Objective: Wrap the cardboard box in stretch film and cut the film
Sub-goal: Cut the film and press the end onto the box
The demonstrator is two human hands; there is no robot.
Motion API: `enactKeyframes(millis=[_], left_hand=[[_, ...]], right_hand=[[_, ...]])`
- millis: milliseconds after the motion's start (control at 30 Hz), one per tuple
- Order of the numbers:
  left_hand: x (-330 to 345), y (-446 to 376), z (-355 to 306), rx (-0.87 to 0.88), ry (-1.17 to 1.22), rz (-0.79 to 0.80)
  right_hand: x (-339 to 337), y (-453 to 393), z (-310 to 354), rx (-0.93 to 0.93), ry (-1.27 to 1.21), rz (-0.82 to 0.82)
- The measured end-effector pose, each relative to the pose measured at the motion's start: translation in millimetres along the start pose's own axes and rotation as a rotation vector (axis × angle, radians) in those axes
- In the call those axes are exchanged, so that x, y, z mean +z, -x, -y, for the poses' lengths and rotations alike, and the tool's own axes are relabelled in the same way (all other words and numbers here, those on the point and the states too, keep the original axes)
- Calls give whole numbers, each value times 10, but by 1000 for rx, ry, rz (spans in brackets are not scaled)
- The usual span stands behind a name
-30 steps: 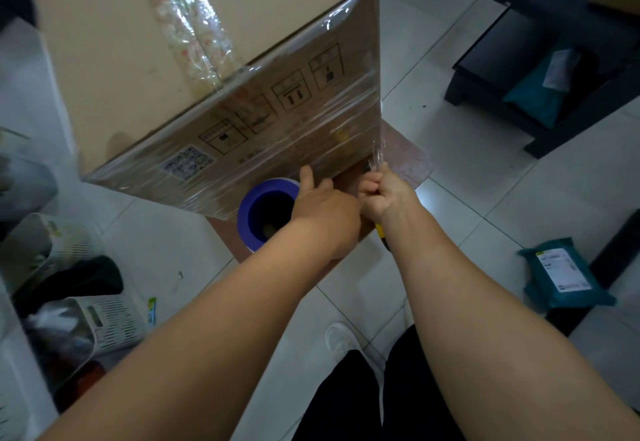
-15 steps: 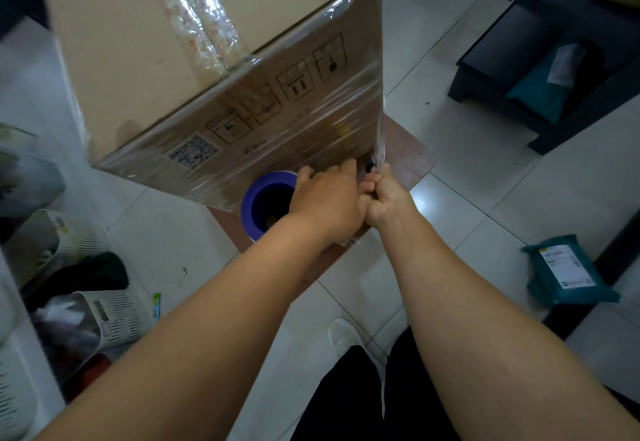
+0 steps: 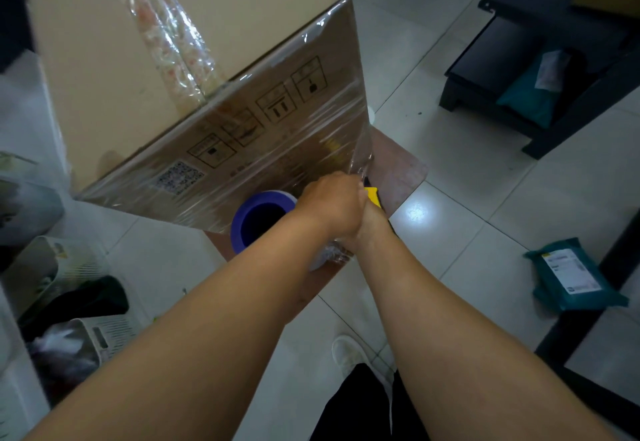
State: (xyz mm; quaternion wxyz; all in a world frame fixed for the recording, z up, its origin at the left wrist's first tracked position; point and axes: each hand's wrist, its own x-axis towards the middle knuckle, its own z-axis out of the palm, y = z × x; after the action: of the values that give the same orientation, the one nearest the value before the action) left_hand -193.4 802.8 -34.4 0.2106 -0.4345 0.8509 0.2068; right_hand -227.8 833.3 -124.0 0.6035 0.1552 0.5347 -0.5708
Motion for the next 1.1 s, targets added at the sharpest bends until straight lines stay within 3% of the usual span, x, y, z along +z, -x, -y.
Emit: enactKeyframes(millis=[133, 267, 367, 600, 867, 967, 1100], left_hand=[[-65, -14, 33, -33, -224, -27], [-140, -30, 48, -68, -306, 1], [-123, -41, 47, -80, -342, 21], [-177, -36, 67, -99, -318, 94], [-263, -18, 156, -180, -174, 139], [-295, 55, 184, -207, -170, 197], [-330, 169, 259, -129, -162, 144]], right_hand=[[11, -92, -35, 113, -50, -15], [-94, -88, 70, 47, 44, -139], [-30, -78, 209, -106, 111, -230], [295, -133, 329, -134, 41, 5], [304, -141, 234, -113, 3, 134], [333, -92, 250, -108, 86, 144], [258, 34, 281, -122, 476, 151]])
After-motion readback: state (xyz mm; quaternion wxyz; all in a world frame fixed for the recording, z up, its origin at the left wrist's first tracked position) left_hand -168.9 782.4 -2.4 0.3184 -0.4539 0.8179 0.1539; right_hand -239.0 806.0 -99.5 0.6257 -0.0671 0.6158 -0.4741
